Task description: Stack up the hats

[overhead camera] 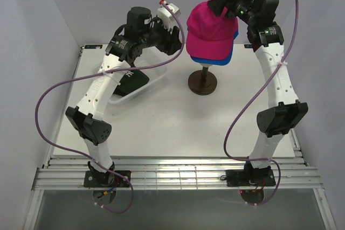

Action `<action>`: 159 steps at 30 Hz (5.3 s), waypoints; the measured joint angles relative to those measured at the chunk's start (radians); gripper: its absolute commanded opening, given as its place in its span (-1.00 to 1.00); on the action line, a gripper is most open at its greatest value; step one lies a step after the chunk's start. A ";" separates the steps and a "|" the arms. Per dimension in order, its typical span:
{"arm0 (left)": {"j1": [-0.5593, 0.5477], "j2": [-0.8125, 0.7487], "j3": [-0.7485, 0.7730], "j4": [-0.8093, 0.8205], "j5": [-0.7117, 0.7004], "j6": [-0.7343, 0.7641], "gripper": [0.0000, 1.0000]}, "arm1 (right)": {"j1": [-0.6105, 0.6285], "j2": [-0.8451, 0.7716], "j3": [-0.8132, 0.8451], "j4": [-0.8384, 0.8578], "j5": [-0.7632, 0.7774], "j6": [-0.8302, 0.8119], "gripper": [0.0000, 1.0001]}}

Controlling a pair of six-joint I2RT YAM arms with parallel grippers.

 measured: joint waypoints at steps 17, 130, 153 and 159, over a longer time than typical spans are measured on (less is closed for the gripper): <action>0.048 -0.003 -0.040 -0.004 0.000 -0.001 0.36 | -0.023 -0.051 -0.070 -0.010 0.006 0.014 0.89; 0.629 -0.306 -0.067 0.042 0.684 -0.500 -1.00 | 0.813 0.016 -1.027 1.519 0.436 -2.308 0.27; 0.653 -0.333 -0.114 -0.220 0.165 -0.017 0.96 | 1.083 -0.241 -0.491 0.219 1.019 -1.339 -0.85; 0.654 -0.348 -0.072 -0.266 0.068 0.101 0.96 | 1.057 -0.159 -0.159 -0.416 0.854 -0.855 -0.85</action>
